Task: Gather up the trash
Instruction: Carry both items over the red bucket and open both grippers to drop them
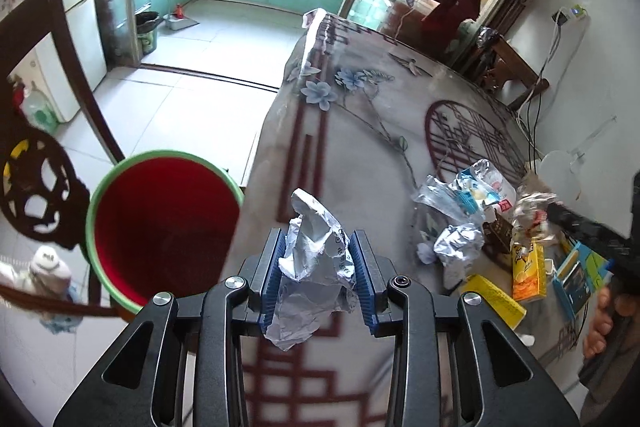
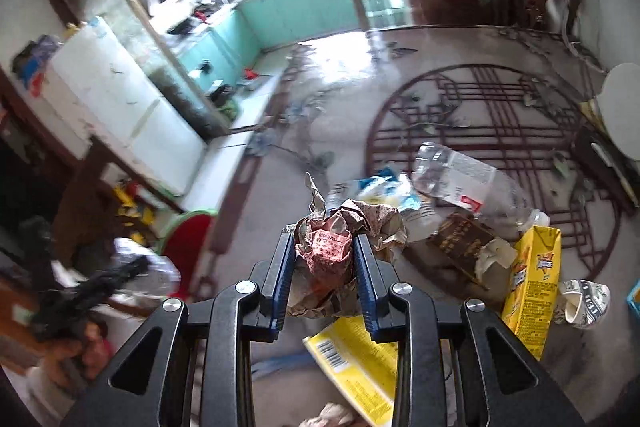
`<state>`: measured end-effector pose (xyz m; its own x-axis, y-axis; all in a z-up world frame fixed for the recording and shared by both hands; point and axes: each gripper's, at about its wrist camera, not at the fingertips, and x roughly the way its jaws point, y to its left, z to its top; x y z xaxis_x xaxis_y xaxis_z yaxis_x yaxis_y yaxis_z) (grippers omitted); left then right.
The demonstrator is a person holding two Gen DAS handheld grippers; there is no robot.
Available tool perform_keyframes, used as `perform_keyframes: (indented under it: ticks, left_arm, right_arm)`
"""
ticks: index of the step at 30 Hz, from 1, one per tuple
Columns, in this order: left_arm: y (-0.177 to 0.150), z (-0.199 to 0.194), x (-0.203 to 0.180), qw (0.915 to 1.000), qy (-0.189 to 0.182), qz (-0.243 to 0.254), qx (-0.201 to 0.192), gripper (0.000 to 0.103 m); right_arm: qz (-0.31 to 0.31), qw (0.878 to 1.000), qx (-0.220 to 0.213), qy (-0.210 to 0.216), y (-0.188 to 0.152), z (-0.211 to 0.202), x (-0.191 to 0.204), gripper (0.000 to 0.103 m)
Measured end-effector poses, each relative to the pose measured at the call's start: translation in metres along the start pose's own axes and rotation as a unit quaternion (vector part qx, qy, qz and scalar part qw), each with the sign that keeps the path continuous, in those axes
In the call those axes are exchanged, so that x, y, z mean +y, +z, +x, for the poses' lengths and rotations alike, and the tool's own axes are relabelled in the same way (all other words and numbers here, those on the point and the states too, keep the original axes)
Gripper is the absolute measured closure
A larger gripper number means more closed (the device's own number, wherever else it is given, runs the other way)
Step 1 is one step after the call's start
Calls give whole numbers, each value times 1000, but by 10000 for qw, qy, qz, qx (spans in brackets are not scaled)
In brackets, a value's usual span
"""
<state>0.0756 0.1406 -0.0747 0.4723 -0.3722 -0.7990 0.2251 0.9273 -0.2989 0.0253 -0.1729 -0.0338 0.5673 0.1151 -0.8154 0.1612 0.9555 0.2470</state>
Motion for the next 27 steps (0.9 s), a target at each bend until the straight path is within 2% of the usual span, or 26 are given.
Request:
perform_keyframes:
  ticks: [3, 5, 8, 13, 16, 21, 27]
  left_arm:
    - [7, 3, 9, 9998, -111, 149, 55, 71]
    - [12, 4, 15, 9996, -143, 251, 62, 70]
    - [17, 10, 29, 9994, -152, 283, 124, 70]
    - [21, 15, 59, 9997, -3, 172, 168, 70]
    - [23, 16, 80, 9994, 254, 79, 208, 70]
    - [21, 16, 115, 9984, 446, -187, 284, 70]
    - [11, 16, 140, 9972, 504, -377, 403, 70]
  right_arm:
    - [401, 9991, 117, 13, -6, 15, -7, 75]
    - [720, 9972, -19, 204, -9, 10, -7, 75]
    - [811, 9958, -210, 378, -7, 0, 7, 75]
    - [625, 9955, -211, 678, -1, 5, 56, 75]
    - [458, 9941, -23, 981, -2, 24, 92, 75]
    - [206, 9861, 405, 1597, -2, 72, 155, 74]
    - [-238, 9820, 708, 1734, -5, 113, 210, 73]
